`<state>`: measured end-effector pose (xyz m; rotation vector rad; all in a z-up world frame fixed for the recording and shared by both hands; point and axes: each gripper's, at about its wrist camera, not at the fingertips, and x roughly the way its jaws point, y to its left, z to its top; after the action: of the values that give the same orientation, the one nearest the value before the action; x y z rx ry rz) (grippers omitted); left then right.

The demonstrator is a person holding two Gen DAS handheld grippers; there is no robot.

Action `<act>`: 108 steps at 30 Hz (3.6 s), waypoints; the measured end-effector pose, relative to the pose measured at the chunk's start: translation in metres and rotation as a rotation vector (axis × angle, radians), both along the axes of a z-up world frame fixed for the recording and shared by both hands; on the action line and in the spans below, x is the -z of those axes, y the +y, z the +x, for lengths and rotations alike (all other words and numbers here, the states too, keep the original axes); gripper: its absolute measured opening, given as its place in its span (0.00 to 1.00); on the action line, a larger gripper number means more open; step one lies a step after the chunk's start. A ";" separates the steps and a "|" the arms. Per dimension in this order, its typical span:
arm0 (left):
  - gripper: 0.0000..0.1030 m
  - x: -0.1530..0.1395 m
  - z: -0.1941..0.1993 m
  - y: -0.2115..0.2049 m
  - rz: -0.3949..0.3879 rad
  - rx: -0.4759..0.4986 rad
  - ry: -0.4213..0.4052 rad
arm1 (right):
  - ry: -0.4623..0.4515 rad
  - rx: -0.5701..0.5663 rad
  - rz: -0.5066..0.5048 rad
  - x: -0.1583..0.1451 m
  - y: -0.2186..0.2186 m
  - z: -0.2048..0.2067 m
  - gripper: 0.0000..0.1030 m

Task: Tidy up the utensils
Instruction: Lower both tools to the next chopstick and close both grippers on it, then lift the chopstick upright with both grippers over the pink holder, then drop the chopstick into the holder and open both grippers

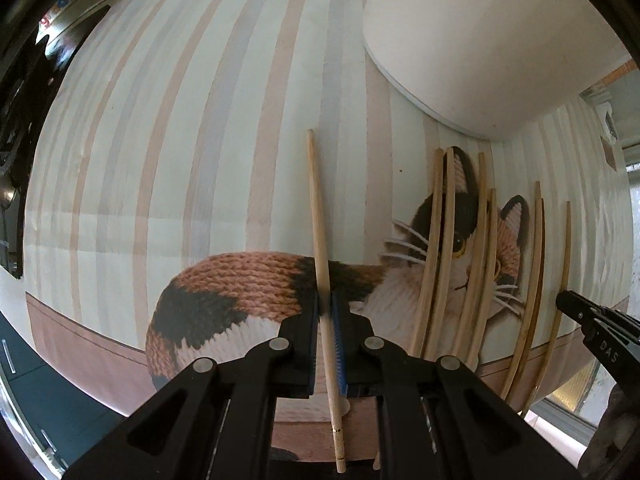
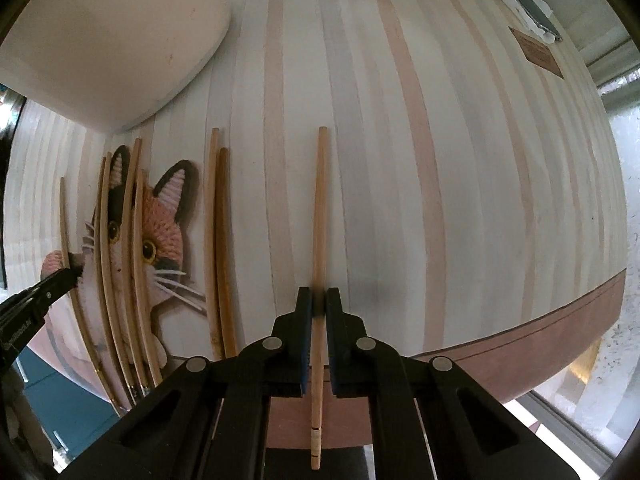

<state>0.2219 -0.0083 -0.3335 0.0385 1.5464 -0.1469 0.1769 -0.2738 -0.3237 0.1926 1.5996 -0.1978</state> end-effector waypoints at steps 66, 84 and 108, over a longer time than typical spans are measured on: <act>0.04 -0.330 0.058 0.027 -0.280 -0.172 -0.736 | -0.798 0.204 0.168 -0.264 -0.025 0.088 0.07; 0.04 -0.306 0.163 -0.051 -0.291 -0.102 -0.709 | -0.922 0.202 0.107 -0.287 -0.005 0.199 0.07; 0.64 -0.303 0.138 -0.035 -0.182 -0.077 -0.642 | -0.804 0.159 0.194 -0.264 -0.013 0.183 0.41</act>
<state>0.3597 -0.0432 -0.0309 -0.1096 0.8889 -0.1918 0.3603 -0.2865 -0.0594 0.4833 0.8002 -0.0681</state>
